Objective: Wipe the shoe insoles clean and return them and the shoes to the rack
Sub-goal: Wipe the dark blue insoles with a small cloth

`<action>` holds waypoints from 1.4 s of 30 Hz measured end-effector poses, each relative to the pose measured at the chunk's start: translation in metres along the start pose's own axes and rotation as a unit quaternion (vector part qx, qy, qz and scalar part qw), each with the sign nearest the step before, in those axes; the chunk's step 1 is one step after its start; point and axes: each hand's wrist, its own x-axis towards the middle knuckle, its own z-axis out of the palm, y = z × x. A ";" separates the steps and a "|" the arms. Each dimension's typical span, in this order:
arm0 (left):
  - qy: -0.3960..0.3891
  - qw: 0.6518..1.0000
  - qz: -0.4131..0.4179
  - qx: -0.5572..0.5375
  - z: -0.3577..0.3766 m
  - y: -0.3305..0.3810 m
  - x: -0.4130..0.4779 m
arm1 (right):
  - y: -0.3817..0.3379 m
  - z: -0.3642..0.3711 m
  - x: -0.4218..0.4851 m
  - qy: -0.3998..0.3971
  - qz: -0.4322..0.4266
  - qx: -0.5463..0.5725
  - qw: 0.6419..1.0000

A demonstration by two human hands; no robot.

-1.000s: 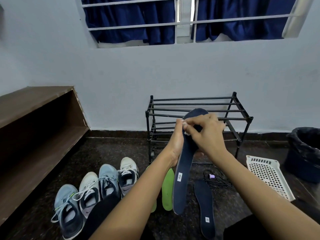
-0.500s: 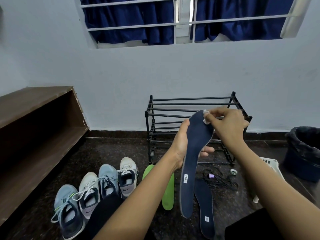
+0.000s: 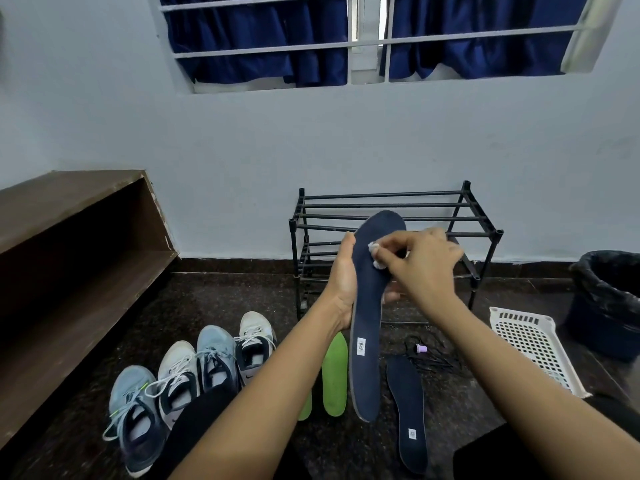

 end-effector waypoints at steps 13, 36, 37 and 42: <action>-0.002 0.997 -0.008 0.075 0.000 -0.001 0.004 | 0.000 -0.007 0.015 0.042 0.006 0.087 0.995; 0.051 0.998 0.018 -0.031 -0.011 -0.001 0.005 | 0.001 0.005 -0.025 0.010 -0.180 -0.095 0.979; 0.045 0.999 0.006 -0.023 -0.008 -0.006 0.005 | 0.006 0.004 -0.019 0.024 -0.164 -0.109 0.980; 0.018 0.999 -0.019 -0.036 0.004 -0.011 0.006 | 0.019 -0.005 0.004 0.027 -0.025 -0.075 0.997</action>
